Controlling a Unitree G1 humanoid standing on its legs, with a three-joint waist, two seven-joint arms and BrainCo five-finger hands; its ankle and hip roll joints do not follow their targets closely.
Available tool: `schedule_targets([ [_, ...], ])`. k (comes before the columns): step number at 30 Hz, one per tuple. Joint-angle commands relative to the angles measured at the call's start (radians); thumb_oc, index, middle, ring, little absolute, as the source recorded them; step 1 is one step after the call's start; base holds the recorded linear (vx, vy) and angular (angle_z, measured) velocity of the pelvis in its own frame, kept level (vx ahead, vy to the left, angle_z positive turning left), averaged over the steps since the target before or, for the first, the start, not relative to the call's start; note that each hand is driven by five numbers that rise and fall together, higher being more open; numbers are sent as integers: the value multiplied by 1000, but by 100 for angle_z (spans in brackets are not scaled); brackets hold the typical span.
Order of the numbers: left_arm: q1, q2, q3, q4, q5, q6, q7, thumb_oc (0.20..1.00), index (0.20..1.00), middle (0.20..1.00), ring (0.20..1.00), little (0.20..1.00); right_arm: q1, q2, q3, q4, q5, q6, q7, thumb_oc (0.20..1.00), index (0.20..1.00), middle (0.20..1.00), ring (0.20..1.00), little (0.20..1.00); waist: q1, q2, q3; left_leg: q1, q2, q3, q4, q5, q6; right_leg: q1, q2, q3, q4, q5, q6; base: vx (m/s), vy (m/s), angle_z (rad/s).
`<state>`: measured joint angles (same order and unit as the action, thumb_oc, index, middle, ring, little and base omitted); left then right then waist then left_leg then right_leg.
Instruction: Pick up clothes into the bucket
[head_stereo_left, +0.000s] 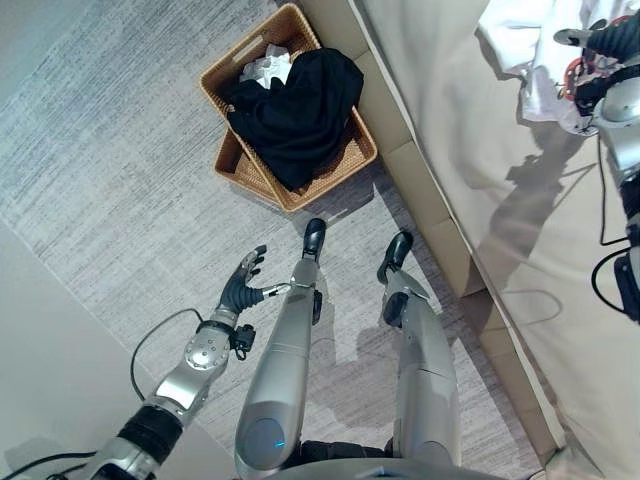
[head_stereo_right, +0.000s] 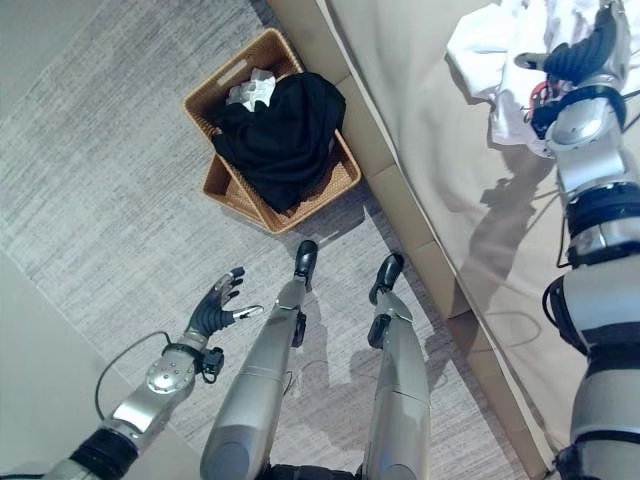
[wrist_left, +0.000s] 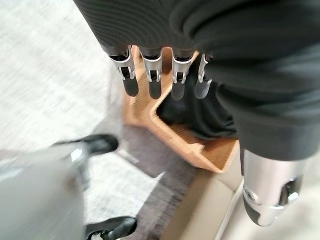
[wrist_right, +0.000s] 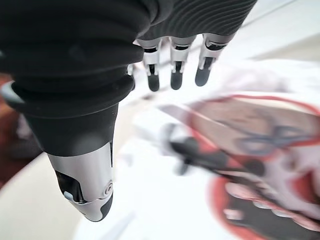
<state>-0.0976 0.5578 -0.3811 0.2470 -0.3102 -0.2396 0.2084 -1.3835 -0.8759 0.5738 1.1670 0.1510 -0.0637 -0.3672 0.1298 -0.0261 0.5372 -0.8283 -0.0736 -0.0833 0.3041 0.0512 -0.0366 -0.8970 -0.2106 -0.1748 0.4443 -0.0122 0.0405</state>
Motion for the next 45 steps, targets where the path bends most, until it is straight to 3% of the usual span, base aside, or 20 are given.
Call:
schedule_targets([
  [1, 84, -21, 54, -81, -56, -54, 37, 1000, 1000, 1000, 1000, 1000, -83, -92, 128, 27, -24, -1, 31, 1000, 1000, 1000, 1000, 1000, -24, 89, -17, -43, -19, -38, 44, -35, 0, 16, -19, 10, 78, -67, 60, 10, -17, 6],
  [10, 55, -38, 64, -143, -94, -54, 22, 1000, 1000, 1000, 1000, 1000, -147, -70, 228, 230, -76, 58, 185, 1000, 1000, 1000, 1000, 1000, -7, 139, -17, -109, -29, -50, 37, -12, -3, -74, -31, 17, 123, -86, 53, 11, -18, 6],
  [18, 22, -57, 45, -194, -115, -41, 12, 1000, 1000, 1000, 1000, 1000, -137, -53, 238, 274, -117, 76, 221, 1000, 1000, 1000, 1000, 1000, -16, 144, -17, -151, -35, -38, 52, -16, 1, -122, -29, 31, 137, -86, 52, 0, 2, 4],
  [19, 20, -57, 44, -196, -116, -40, 11, 1000, 1000, 1000, 1000, 1000, -137, -52, 238, 274, -113, 76, 225, 642, 642, 642, 642, 642, -17, 143, -17, -158, -35, -37, 57, -17, 1, -127, -28, 33, 137, -85, 52, 0, 0, 0],
  [20, 20, -57, 41, -200, -116, -40, 8, 1000, 1000, 1000, 1000, 1000, -137, -50, 240, 273, -103, 75, 235, 548, 548, 548, 548, 548, -17, 142, -17, -167, -35, -36, 62, -18, 2, -136, -28, 34, 140, -85, 51, 0, 0, 0],
  [21, 20, -58, 40, -200, -120, -41, 8, 1000, 1000, 1000, 1000, 1000, -143, -47, 238, 271, -91, 73, 235, 200, 200, 200, 200, 200, -18, 141, -17, -173, -34, -35, 62, -18, 1, -140, -25, 36, 139, -85, 51, 0, 0, 0],
  [30, -1, -63, 31, -175, -130, -54, 28, 1000, 1000, 1000, 1000, 1000, -157, -50, 207, 178, 43, 22, 173, 200, 200, 200, 200, 200, -34, 112, -17, -177, -25, -28, 63, -20, -3, -139, -19, 37, 118, -73, 53, 0, 0, 0],
  [37, -7, -32, 53, -173, -124, -76, 38, 1000, 1000, 1000, 1000, 1000, -196, -79, 246, -7, 99, -26, 125, 200, 200, 200, 200, 200, -60, 63, -17, -128, -9, -12, 68, -34, -12, -74, 4, 41, 63, -46, 57, -45, -12, -8],
  [44, -19, 3, 77, -172, -117, -93, 33, 1000, 1000, 1000, 1000, 1000, -191, -116, 259, -314, 136, -79, 88, 200, 200, 200, 200, 200, -89, 5, -17, -7, 19, 17, 68, -53, -12, 54, 33, 56, -7, -14, 64, -72, 14, -19],
  [45, -33, 9, 82, -173, -110, -94, 33, 1000, 1000, 1000, 1000, 1000, -180, -134, 247, -383, 135, -95, 78, 200, 200, 200, 200, 200, -97, -2, -17, -11, 19, 25, 60, -24, -8, 56, 33, 48, -27, 18, 57, -130, 7, -29],
])
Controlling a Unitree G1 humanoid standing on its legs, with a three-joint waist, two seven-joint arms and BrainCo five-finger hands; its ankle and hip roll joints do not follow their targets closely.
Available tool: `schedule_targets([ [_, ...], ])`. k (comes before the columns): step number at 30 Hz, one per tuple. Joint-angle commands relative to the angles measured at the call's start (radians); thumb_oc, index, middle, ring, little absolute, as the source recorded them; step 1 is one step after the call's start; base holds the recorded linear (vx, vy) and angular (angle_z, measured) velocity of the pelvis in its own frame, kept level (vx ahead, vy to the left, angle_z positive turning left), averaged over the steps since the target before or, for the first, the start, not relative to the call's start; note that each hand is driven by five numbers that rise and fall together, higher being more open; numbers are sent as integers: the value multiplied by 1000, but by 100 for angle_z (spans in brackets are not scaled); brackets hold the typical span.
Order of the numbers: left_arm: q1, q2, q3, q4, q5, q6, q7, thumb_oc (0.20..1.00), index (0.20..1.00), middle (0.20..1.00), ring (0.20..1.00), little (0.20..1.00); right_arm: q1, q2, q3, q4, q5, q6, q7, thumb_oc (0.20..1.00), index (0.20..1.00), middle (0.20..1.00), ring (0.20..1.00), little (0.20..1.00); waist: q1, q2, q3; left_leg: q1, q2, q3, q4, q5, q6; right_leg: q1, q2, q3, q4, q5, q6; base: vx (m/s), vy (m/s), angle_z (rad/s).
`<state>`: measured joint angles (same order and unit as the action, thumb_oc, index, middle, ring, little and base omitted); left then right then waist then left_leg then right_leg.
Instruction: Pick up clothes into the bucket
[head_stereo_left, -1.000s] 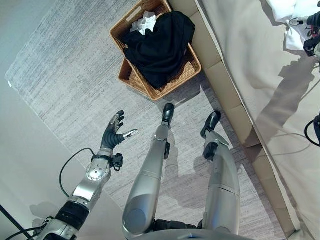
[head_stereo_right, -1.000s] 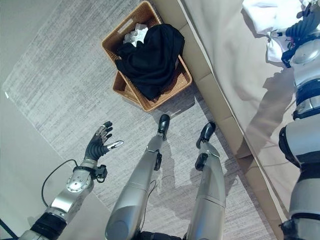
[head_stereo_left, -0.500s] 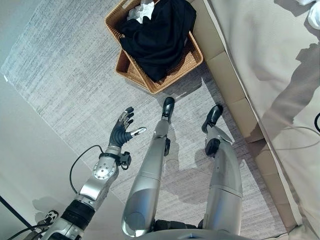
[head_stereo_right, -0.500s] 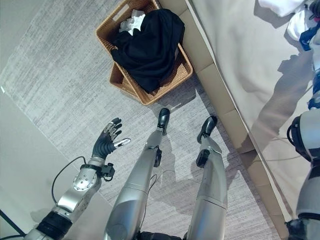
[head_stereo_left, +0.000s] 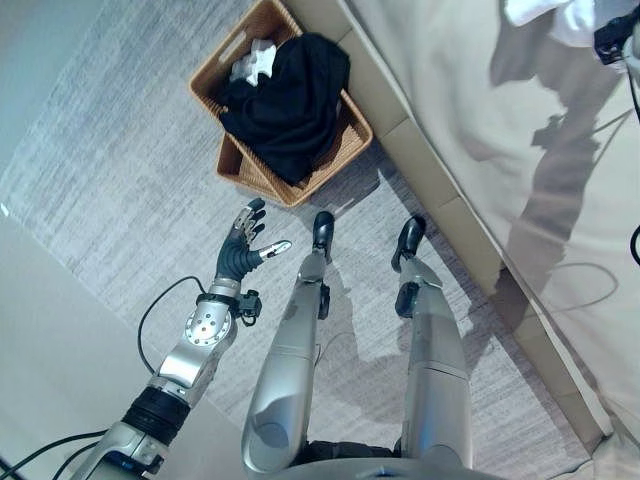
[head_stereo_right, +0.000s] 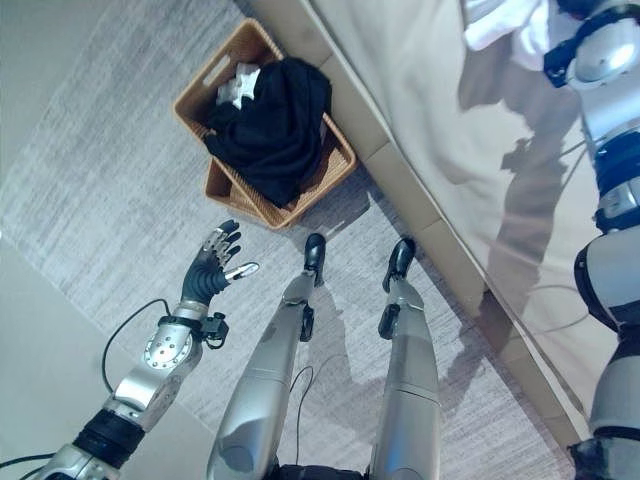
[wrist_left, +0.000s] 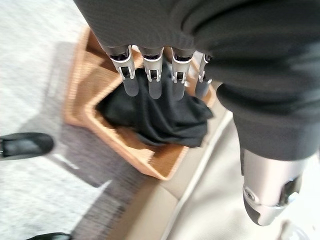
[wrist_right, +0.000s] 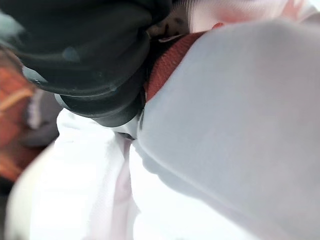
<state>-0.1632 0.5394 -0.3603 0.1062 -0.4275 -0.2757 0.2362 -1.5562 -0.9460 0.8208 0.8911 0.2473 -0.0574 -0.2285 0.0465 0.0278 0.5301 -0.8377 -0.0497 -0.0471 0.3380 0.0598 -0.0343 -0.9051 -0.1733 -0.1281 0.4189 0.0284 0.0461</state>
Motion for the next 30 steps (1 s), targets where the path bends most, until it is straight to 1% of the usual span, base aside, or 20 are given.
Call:
schedule_targets([
  [1, 24, 33, 60, -36, 23, -62, 9, 1000, 1000, 1000, 1000, 1000, 38, -89, -39, -197, 46, -119, -78, 200, 200, 200, 200, 200, -18, -62, -10, 30, -2, -9, 20, -32, -9, 94, -4, 0, -6, -22, 52, -110, 3, -31],
  [3, 7, 45, 74, -47, 45, -67, 14, 1000, 1000, 1000, 1000, 1000, 110, -133, -89, -334, 30, -143, -83, 200, 200, 200, 200, 200, -31, -66, -10, 83, 1, -5, 11, -36, -10, 144, -5, 0, -11, -27, 52, -35, -10, -18],
  [4, -6, 58, 84, -61, 59, -70, 17, 1000, 1000, 1000, 1000, 1000, 157, -153, -127, -405, 26, -151, -81, 200, 200, 200, 200, 200, -38, -67, -10, 112, 2, -5, 5, -38, -9, 174, -5, -3, -15, -30, 52, 0, 0, 0],
  [5, -21, 71, 91, -77, 61, -74, 20, 1000, 1000, 1000, 1000, 1000, 234, -162, -189, -469, 27, -162, -85, 200, 200, 200, 200, 200, -40, -71, -10, 149, 1, -6, -3, -40, -10, 209, -5, -4, -23, -30, 53, -11, -10, 3],
  [6, -45, 90, 107, -99, 67, -77, 19, 1000, 1000, 1000, 1000, 1000, 300, -177, -227, -561, 33, -171, -53, 200, 200, 200, 200, 200, -48, -77, -10, 187, 3, -5, -13, -41, -10, 249, -4, -6, -36, -31, 54, 0, 0, 0],
  [7, -57, 95, 113, -110, 66, -79, 15, 1000, 1000, 1000, 1000, 1000, 332, -189, -248, -598, 50, -174, -39, 200, 200, 200, 200, 200, -52, -78, -10, 209, 4, -4, -17, -43, -10, 270, -4, -8, -40, -30, 53, 7, -18, -5],
  [8, -77, 111, 125, -137, 67, -84, 15, 1000, 1000, 1000, 1000, 1000, 414, -184, -302, -655, 81, -189, -21, 200, 200, 200, 200, 200, -55, -82, -10, 243, 5, -5, -29, -45, -9, 302, -1, -11, -52, -28, 55, 14, -15, -3],
  [9, -87, 121, 144, -154, 77, -84, 17, 1000, 1000, 1000, 1000, 1000, 455, -200, -321, -710, 94, -187, 10, 200, 200, 200, 200, 200, -63, -86, -10, 266, 6, -1, -33, -46, -8, 323, 0, -11, -62, -24, 57, 11, -15, -4],
  [11, -130, 169, 166, -212, 155, -69, 26, 1000, 1000, 1000, 1000, 1000, 574, -219, -400, -816, 125, -192, 56, 200, 200, 200, 200, 200, -77, -96, -10, 323, 9, 3, -50, -51, -8, 386, 3, -14, -94, -17, 60, 12, -24, -6],
  [12, -140, 185, 171, -233, 168, -63, 24, 1000, 1000, 1000, 1000, 1000, 626, -235, -443, -865, 133, -189, 79, 200, 200, 200, 200, 200, -75, -101, -10, 351, 11, 5, -58, -53, -8, 412, 5, -17, -107, -15, 61, 9, -11, -4],
  [13, -173, 199, 174, -251, 181, -55, 18, 1000, 1000, 1000, 1000, 1000, 646, -240, -454, -898, 144, -189, 98, 200, 200, 200, 200, 200, -82, -104, -10, 373, 12, 9, -63, -55, -9, 435, 6, -20, -115, -10, 64, 0, 3, -7],
  [14, -191, 194, 167, -256, 178, -50, 12, 1000, 1000, 1000, 1000, 1000, 685, -246, -482, -935, 159, -184, 120, 200, 200, 200, 200, 200, -84, -109, -10, 400, 15, 12, -71, -56, -9, 460, 6, -22, -126, -7, 65, 7, 13, -4],
  [16, -239, 157, 129, -252, 148, -40, -14, 1000, 1000, 1000, 1000, 1000, 730, -250, -507, -974, 176, -178, 146, 200, 200, 200, 200, 200, -97, -114, -37, 428, 18, 18, -95, -49, -11, 488, 7, -25, -151, 5, 65, 6, 6, -2],
  [17, -259, 144, 117, -251, 150, -35, -21, 1000, 1000, 1000, 1000, 1000, 739, -248, -510, -993, 181, -175, 157, 200, 200, 200, 200, 200, -102, -116, -46, 440, 20, 20, -97, -56, -13, 501, 9, -25, -156, 1, 66, 0, 0, 0],
  [18, -295, 130, 91, -244, 153, -26, -30, 1000, 1000, 1000, 1000, 1000, 748, -244, -513, -1005, 188, -173, 169, 200, 200, 200, 200, 200, -107, -120, -59, 449, 21, 23, -107, -49, -14, 514, 11, -26, -172, 11, 67, 31, -10, 0],
  [20, -352, 122, 53, -236, 174, -15, -46, 1000, 1000, 1000, 1000, 1000, 760, -235, -510, -1028, 190, -165, 187, 200, 200, 200, 200, 200, -116, -122, -88, 482, 26, 29, -122, -57, -17, 546, 15, -25, -195, 13, 70, 58, -2, -4],
  [23, -425, 131, 13, -229, 231, 2, -56, 1000, 1000, 1000, 1000, 1000, 769, -225, -508, -1064, 174, -154, 211, 200, 200, 200, 200, 200, -122, -123, -129, 517, 29, 38, -143, -54, -17, 585, 20, -20, -226, 25, 74, 64, 15, -10],
  [27, -461, 122, -39, -215, 233, 19, -107, 1000, 1000, 1000, 1000, 1000, 816, -200, -526, -1106, 166, -142, 245, 200, 200, 200, 200, 200, -129, -110, -179, 574, 37, 42, -184, -51, -19, 638, 25, -18, -253, 20, 78, 79, 22, -13],
  [30, -492, 138, -115, -205, 224, 46, -180, 1000, 1000, 1000, 1000, 1000, 838, -176, -537, -1135, 155, -131, 262, 200, 200, 200, 200, 200, -134, -93, -216, 619, 39, 43, -228, -38, -18, 671, 29, -20, -269, 17, 82, 74, 20, -5],
])
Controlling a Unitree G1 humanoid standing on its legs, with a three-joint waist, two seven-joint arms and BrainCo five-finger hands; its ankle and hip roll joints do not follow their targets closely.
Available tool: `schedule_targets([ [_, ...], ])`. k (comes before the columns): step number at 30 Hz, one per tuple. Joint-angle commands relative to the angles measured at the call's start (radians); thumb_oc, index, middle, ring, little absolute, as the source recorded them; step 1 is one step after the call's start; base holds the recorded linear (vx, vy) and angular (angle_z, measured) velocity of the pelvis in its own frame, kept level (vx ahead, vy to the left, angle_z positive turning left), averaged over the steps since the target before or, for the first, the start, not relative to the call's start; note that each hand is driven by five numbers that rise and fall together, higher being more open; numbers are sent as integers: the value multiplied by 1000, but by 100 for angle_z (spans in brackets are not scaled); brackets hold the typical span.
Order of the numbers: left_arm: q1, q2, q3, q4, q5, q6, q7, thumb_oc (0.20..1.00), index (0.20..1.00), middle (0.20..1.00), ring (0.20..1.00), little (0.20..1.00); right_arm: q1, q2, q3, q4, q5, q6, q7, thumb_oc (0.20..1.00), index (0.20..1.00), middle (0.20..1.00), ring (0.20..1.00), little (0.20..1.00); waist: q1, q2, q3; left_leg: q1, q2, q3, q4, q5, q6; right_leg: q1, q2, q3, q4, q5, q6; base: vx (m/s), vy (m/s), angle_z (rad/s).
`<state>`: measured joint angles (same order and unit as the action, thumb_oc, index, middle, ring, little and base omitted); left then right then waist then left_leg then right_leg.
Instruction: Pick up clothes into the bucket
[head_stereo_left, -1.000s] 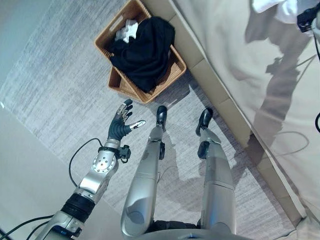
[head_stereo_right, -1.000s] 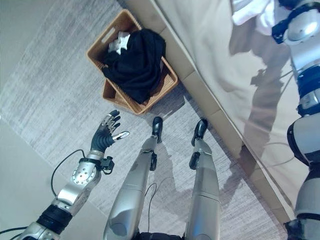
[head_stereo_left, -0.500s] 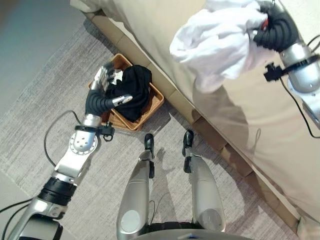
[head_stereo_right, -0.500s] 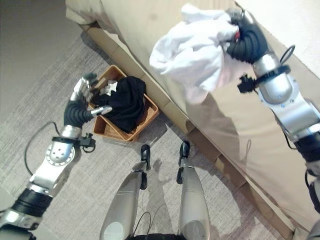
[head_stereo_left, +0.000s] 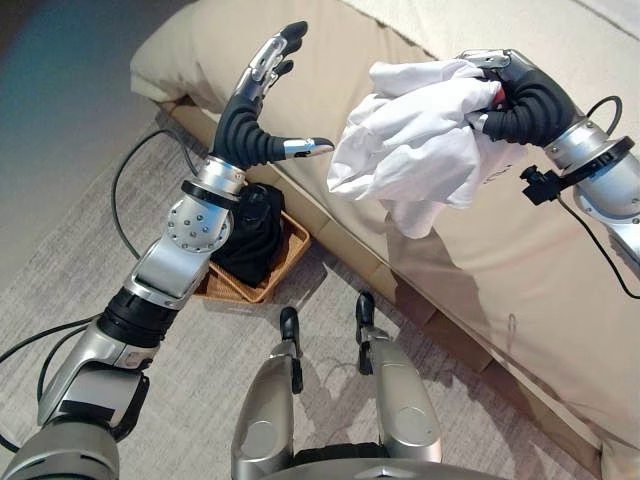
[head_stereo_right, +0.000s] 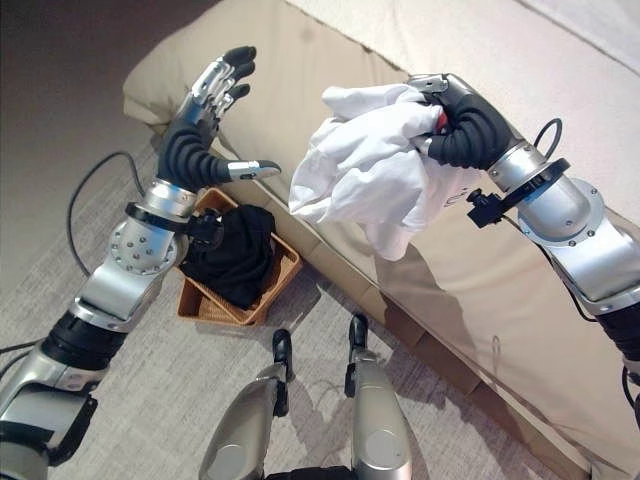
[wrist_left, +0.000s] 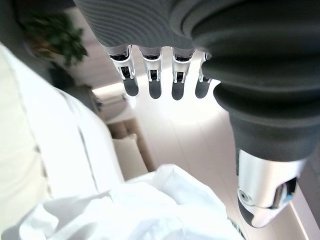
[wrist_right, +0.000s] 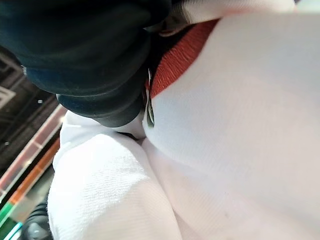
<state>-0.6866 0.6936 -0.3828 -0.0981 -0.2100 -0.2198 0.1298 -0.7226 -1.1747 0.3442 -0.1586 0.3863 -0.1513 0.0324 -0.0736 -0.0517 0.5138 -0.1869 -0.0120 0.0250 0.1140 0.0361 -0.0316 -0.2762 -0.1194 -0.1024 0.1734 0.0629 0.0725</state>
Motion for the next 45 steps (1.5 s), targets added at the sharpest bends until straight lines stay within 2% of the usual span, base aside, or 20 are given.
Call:
schedule_targets([
  [1, 14, -14, -123, 4, -1, 0, -104, 1000, 1000, 1000, 1000, 1000, 8, 63, -66, -99, 12, -35, 4, 200, 200, 200, 200, 200, -16, -10, -210, -17, 1, -29, -15, -13, -20, 55, -23, -48, -29, -19, 57, 62, 24, 1],
  [14, 0, -89, -228, 100, -92, 79, -255, 1000, 1000, 1000, 1000, 1000, 84, 217, -125, -231, -4, -14, 71, 200, 200, 200, 200, 200, -14, -2, -338, 113, 8, -19, -79, -34, -12, 195, -16, -56, -116, -30, 70, 79, 4, 0],
  [17, 7, -104, -221, 112, -70, 85, -253, 1000, 1000, 1000, 1000, 1000, 99, 238, -131, -247, -1, -12, 82, 200, 200, 200, 200, 200, -12, -3, -352, 124, 8, -19, -87, -35, -13, 208, -16, -58, -130, -28, 71, 56, 6, -2],
  [23, 35, -195, -191, 182, -51, 87, -232, 1000, 1000, 1000, 1000, 1000, 147, 333, -111, -285, 58, -1, 136, 200, 200, 200, 200, 200, -5, -11, -394, 150, 14, -13, -113, -32, -16, 242, -8, -64, -174, -20, 73, 44, -4, -1],
  [24, 47, -223, -185, 190, -85, 86, -228, 1000, 1000, 1000, 1000, 1000, 157, 353, -99, -293, 71, 8, 155, 200, 200, 200, 200, 200, -4, -13, -404, 158, 16, -12, -118, -30, -17, 250, -8, -65, -182, -19, 72, 39, -3, -1],
  [30, 60, -273, -214, 191, -249, 108, -259, 1000, 1000, 1000, 1000, 1000, 187, 384, -70, -289, 92, 27, 175, 200, 200, 200, 200, 200, -7, -14, -421, 177, 16, -10, -128, -29, -18, 274, -7, -72, -189, -20, 72, 14, 2, -1],
  [36, 42, -282, -255, 199, -291, 126, -285, 1000, 1000, 1000, 1000, 1000, 192, 423, -47, -280, 96, 35, 180, 200, 200, 200, 200, 200, -7, -12, -433, 187, 16, -13, -131, -31, -17, 288, -7, -77, -196, -21, 73, 0, 0, 0],
  [37, 48, -278, -261, 197, -342, 130, -301, 1000, 1000, 1000, 1000, 1000, 187, 433, -42, -280, 101, 37, 180, 200, 200, 200, 200, 200, -7, -12, -437, 190, 16, -14, -132, -31, -17, 289, -7, -77, -197, -22, 73, 0, 0, 0],
  [38, 48, -278, -260, 196, -343, 131, -301, 548, 548, 548, 548, 548, 187, 434, -42, -279, 101, 37, 180, 200, 200, 200, 200, 200, -7, -12, -437, 190, 16, -14, -132, -32, -17, 289, -7, -77, -197, -22, 73, 0, 0, 0],
  [39, 54, -277, -261, 199, -360, 132, -307, 200, 200, 200, 200, 200, 189, 440, -41, -278, 103, 37, 179, 200, 200, 200, 200, 200, -7, -12, -440, 191, 16, -13, -132, -32, -17, 291, -7, -77, -197, -22, 73, 0, 0, 0],
  [42, 84, -264, -254, 196, -403, 136, -319, 200, 200, 200, 200, 200, 190, 459, -41, -265, 101, 30, 172, 200, 200, 200, 200, 200, -5, -11, -446, 199, 17, -11, -133, -35, -16, 297, -7, -78, -200, -22, 74, 10, 1, 0],
  [43, 100, -257, -247, 196, -424, 137, -322, 200, 200, 200, 200, 200, 191, 462, -45, -260, 98, 28, 166, 222, 222, 222, 222, 222, -5, -11, -448, 201, 17, -10, -133, -37, -15, 298, -6, -78, -201, -22, 74, 0, 0, 0],
  [44, 114, -251, -237, 191, -435, 138, -323, 200, 200, 200, 200, 200, 194, 467, -49, -259, 94, 25, 162, 457, 457, 457, 457, 457, -4, -11, -448, 202, 17, -9, -132, -38, -15, 299, -7, -77, -201, -23, 74, 0, 0, 0],
  [45, 137, -247, -225, 191, -447, 139, -325, 200, 200, 200, 200, 200, 206, 474, -58, -254, 92, 23, 158, 454, 454, 454, 454, 454, -3, -11, -449, 204, 17, -9, -132, -39, -14, 300, -7, -75, -200, -23, 74, 31, 3, -2],
])
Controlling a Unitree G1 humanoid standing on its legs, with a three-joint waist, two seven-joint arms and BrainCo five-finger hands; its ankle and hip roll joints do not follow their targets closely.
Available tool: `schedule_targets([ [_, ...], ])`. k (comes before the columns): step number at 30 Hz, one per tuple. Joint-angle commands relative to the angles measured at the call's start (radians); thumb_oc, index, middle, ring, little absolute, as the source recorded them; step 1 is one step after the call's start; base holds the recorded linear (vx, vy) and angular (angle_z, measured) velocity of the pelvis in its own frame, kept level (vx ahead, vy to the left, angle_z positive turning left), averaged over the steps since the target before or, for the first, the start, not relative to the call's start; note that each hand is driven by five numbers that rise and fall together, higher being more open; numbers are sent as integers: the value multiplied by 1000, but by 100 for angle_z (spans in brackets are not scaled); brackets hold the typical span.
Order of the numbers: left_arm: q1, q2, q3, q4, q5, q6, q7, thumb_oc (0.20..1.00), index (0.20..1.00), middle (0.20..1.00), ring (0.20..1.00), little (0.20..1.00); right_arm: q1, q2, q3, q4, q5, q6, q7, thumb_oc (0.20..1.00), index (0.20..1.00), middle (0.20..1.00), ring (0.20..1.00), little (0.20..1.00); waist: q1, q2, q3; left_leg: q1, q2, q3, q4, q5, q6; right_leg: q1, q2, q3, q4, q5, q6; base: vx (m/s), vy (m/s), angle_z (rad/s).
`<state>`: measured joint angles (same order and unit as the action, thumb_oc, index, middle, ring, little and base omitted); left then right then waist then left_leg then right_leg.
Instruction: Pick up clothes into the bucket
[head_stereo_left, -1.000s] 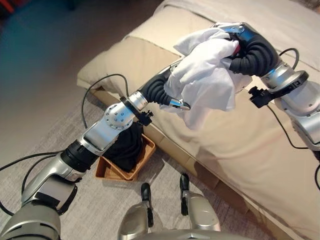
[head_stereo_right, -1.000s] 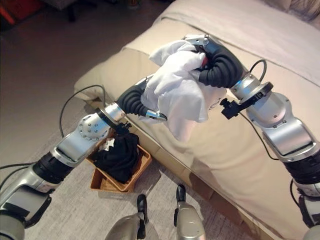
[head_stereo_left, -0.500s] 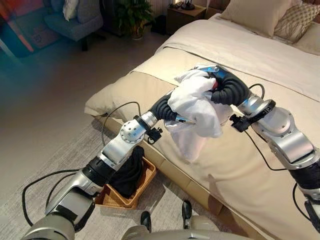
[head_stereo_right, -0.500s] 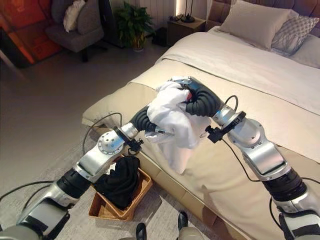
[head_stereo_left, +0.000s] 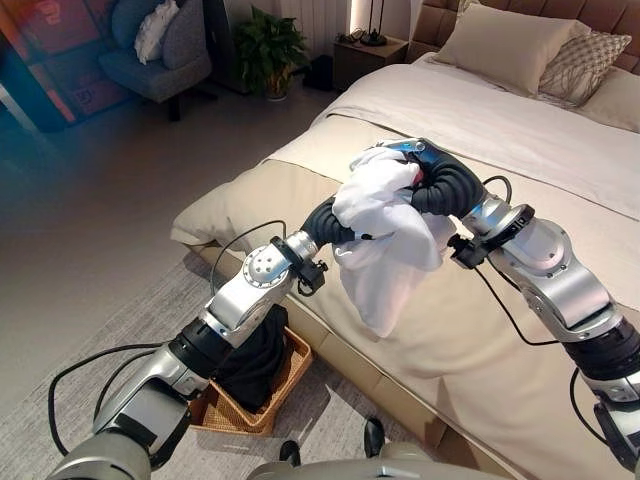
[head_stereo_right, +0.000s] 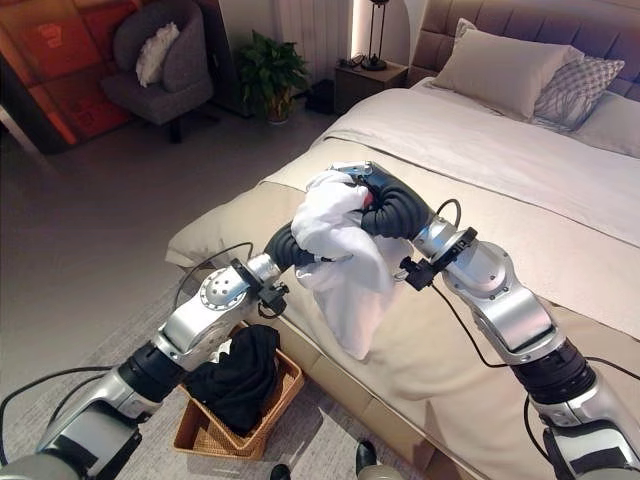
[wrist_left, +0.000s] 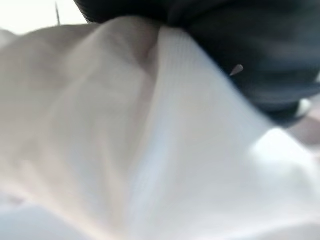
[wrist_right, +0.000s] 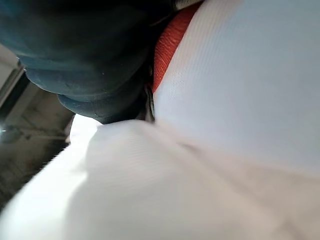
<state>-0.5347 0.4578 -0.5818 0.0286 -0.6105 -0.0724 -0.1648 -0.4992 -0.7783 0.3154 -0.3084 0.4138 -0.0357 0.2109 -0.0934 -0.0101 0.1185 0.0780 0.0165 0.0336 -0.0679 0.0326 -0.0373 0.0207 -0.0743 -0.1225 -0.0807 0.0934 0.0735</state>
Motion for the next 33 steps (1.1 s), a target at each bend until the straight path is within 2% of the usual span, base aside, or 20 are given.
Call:
schedule_targets([
  [1, 14, -8, -6, 62, -60, -8, -31, 200, 200, 200, 200, 200, -3, 90, -40, -97, 51, -93, -22, 482, 482, 482, 482, 482, 19, -53, -56, -57, -12, -18, 50, -36, -8, 7, -52, -56, 57, -56, 71, 0, 0, 0],
  [2, 15, -8, -6, 61, -61, -7, -31, 200, 200, 200, 200, 200, -2, 90, -39, -98, 51, -93, -22, 520, 520, 520, 520, 520, 18, -53, -56, -57, -12, -18, 49, -36, -8, 7, -52, -56, 57, -56, 71, 43, 1, 0],
  [3, 46, -10, 16, 64, -74, -7, -33, 200, 200, 200, 200, 200, 17, 101, -53, -92, 36, -96, -28, 645, 645, 645, 645, 645, 21, -54, -59, -54, -11, -19, 49, -37, -7, 12, -52, -57, 59, -60, 69, 0, 0, 0],
  [4, 47, -10, 17, 63, -74, -7, -33, 200, 200, 200, 200, 200, 18, 102, -53, -92, 35, -95, -28, 1000, 1000, 1000, 1000, 1000, 20, -54, -59, -54, -11, -19, 48, -37, -7, 12, -52, -57, 59, -61, 69, 40, -1, 0],
  [9, 164, -55, 108, 95, -70, -20, 7, 200, 200, 200, 200, 200, 88, 145, -95, -73, 3, -104, -47, 1000, 1000, 1000, 1000, 1000, 27, -59, -62, -43, -8, -23, 46, -42, -7, 24, -52, -65, 63, -69, 66, 14, -1, 0],
  [10, 233, -34, 185, 104, -50, -27, 9, 200, 200, 200, 200, 200, 115, 140, -130, -65, -10, -92, -54, 1000, 1000, 1000, 1000, 1000, 37, -60, -60, -44, -7, -23, 46, -40, -7, 24, -52, -67, 63, -71, 65, 0, 0, 0],
  [14, 338, -26, 313, 51, -97, -40, 37, 200, 200, 200, 200, 200, 211, 159, -194, -55, 6, -104, -54, 1000, 1000, 1000, 1000, 1000, 49, -64, -61, -46, -7, -33, 48, -39, -7, 26, -51, -79, 68, -76, 63, 3, -2, 2],
  [16, 391, -16, 410, 26, -97, -58, 62, 200, 200, 200, 200, 200, 268, 167, -242, -47, -3, -99, -57, 1000, 1000, 1000, 1000, 1000, 55, -67, -58, -49, -7, -37, 50, -40, -6, 24, -52, -83, 71, -78, 61, 12, -6, 10],
  [17, 308, -15, 388, 53, -100, -68, 103, 200, 200, 200, 200, 200, 254, 174, -216, -16, -2, -97, -55, 1000, 1000, 1000, 1000, 1000, 48, -68, -59, -49, -5, -37, 50, -42, -9, 22, -51, -82, 74, -79, 62, 19, -4, 18],
  [20, 373, -58, 452, 0, 47, -93, 164, 200, 200, 200, 200, 200, 356, 204, -283, 17, -74, -98, -99, 1000, 1000, 1000, 1000, 1000, 44, -74, -47, -52, -5, -38, 56, -48, -5, 18, -49, -79, 79, -84, 58, 6, -5, 10],
  [25, 477, -61, 637, -27, 124, -126, 225, 200, 200, 200, 200, 200, 505, 270, -383, 130, -161, -94, -143, 1000, 1000, 1000, 1000, 1000, 47, -77, -21, -78, -5, -41, 74, -53, -3, -5, -45, -75, 88, -89, 55, -8, 4, 0],
  [29, 487, -44, 740, -5, 186, -162, 293, 200, 200, 200, 200, 200, 585, 304, -402, 279, -215, -95, -178, 1000, 1000, 1000, 1000, 1000, 45, -82, 39, -131, -14, -45, 123, -60, 0, -48, -48, -68, 120, -91, 50, -115, 27, -1],
  [33, 439, -1, 778, 37, 228, -204, 363, 200, 200, 200, 200, 200, 610, 312, -375, 423, -270, -117, -207, 1000, 1000, 1000, 1000, 1000, 36, -86, 134, -239, -22, -55, 219, -70, 6, -150, -64, -56, 208, -95, 43, -220, 53, 0],
])
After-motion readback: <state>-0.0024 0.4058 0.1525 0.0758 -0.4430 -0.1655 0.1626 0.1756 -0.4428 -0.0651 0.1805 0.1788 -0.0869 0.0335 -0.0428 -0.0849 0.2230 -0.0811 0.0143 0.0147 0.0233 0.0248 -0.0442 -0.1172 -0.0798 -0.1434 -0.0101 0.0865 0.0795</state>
